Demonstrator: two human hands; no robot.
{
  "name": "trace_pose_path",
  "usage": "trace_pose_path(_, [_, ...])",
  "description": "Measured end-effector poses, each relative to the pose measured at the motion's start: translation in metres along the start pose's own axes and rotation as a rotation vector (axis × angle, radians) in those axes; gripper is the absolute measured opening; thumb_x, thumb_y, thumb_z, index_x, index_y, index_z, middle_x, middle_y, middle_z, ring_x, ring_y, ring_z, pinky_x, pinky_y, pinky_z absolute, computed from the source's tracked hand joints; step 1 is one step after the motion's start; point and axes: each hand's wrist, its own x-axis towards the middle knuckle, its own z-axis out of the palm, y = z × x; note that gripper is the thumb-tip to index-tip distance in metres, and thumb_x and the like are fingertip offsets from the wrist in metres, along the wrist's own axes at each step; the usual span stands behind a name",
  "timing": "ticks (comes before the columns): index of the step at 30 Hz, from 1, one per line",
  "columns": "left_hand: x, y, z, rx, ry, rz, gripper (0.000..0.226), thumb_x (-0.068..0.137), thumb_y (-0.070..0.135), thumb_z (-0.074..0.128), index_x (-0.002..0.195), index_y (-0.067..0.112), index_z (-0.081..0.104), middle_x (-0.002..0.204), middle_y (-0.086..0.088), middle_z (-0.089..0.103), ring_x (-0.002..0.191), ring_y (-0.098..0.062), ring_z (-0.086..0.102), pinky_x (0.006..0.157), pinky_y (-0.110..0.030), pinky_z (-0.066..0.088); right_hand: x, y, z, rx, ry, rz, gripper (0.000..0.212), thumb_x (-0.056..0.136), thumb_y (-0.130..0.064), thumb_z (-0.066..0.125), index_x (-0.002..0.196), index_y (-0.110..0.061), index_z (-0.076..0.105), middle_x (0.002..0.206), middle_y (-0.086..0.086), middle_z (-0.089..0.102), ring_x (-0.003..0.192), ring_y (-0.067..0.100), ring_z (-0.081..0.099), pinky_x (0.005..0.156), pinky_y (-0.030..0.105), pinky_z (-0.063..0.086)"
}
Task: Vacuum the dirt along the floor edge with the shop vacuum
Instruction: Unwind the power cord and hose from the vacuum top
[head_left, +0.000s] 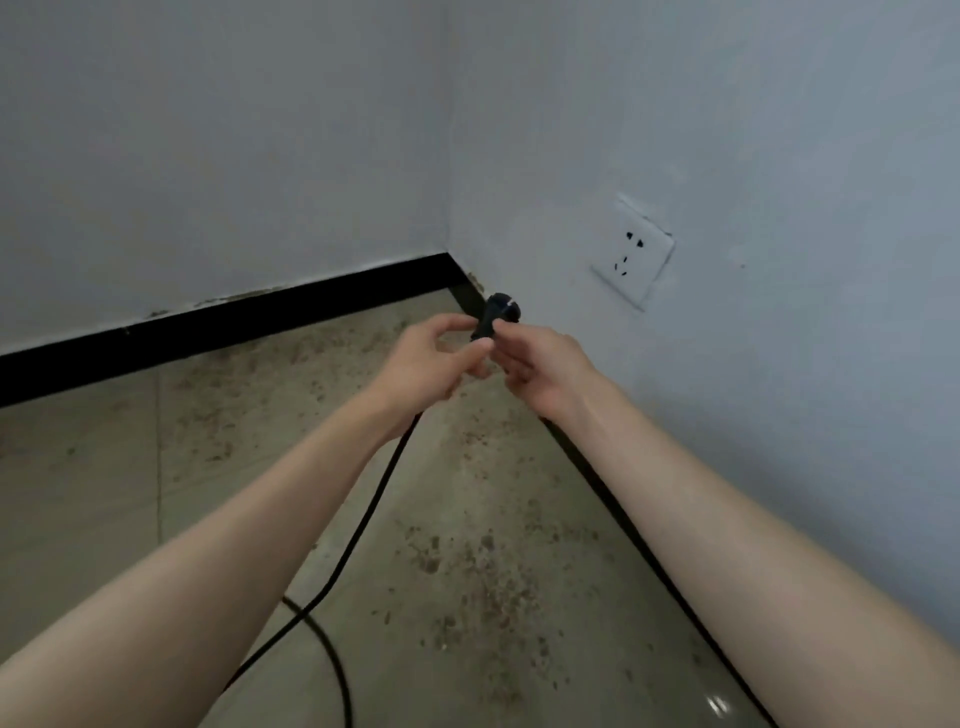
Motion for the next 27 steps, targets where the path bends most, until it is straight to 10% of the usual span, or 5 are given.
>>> trace_pose_path(3, [0.023, 0.013, 0.022, 0.127, 0.128, 0.111, 0.027, 0.091, 0.019, 0.062, 0.118, 0.017, 0.065, 0.069, 0.003, 0.056, 0.052, 0.000, 0.049, 0.045, -0.005, 0.032, -0.007, -0.027, -0.020, -0.477, 0.160, -0.241, 0.011, 0.094, -0.014, 0.057, 0.090, -0.008, 0.066, 0.094, 0.009, 0.069, 0.082, 0.017, 0.063, 0.069, 0.026, 0.049])
trace_pose_path(8, [0.057, 0.024, 0.058, 0.087, 0.185, 0.106, 0.026, 0.090, 0.027, 0.064, 0.113, 0.017, 0.070, 0.101, -0.007, 0.069, 0.087, -0.018, 0.060, 0.066, -0.022, 0.040, 0.002, -0.074, -0.091, -2.010, 0.507, -1.171, 0.028, 0.079, -0.016, 0.071, 0.104, -0.003, 0.069, 0.107, 0.017, 0.068, 0.114, 0.034, 0.059, 0.103, 0.047, 0.038])
trace_pose_path(12, [0.070, 0.031, 0.095, 0.076, 0.189, 0.087, 0.026, 0.089, 0.029, 0.064, 0.112, 0.016, 0.070, 0.104, -0.015, 0.066, 0.099, -0.032, 0.059, 0.073, -0.033, 0.044, -0.013, -0.125, -0.132, -2.816, 0.651, -0.898, 0.065, 0.096, -0.045, 0.040, 0.151, -0.013, 0.026, 0.159, 0.018, 0.019, 0.148, 0.036, 0.010, 0.106, 0.059, -0.016])
trace_pose_path(17, [0.092, 0.032, 0.126, 0.034, 0.220, 0.079, 0.030, 0.090, 0.033, 0.063, 0.115, 0.019, 0.068, 0.111, 0.000, 0.067, 0.103, -0.018, 0.059, 0.079, -0.025, 0.042, -0.017, -0.135, -0.141, -3.055, 0.692, -0.814, 0.067, 0.099, -0.053, 0.006, 0.153, -0.016, -0.009, 0.161, 0.013, -0.012, 0.147, 0.037, -0.014, 0.098, 0.063, -0.029])
trace_pose_path(27, [0.111, 0.025, 0.133, -0.127, 0.234, 0.219, 0.023, 0.091, 0.023, 0.062, 0.111, 0.015, 0.069, 0.087, 0.003, 0.064, 0.083, -0.011, 0.056, 0.073, -0.022, 0.044, -0.008, -0.134, -0.145, -3.033, 0.727, -0.954, 0.068, 0.099, -0.052, 0.005, 0.153, -0.014, -0.008, 0.162, 0.016, -0.009, 0.147, 0.039, -0.011, 0.104, 0.062, -0.018])
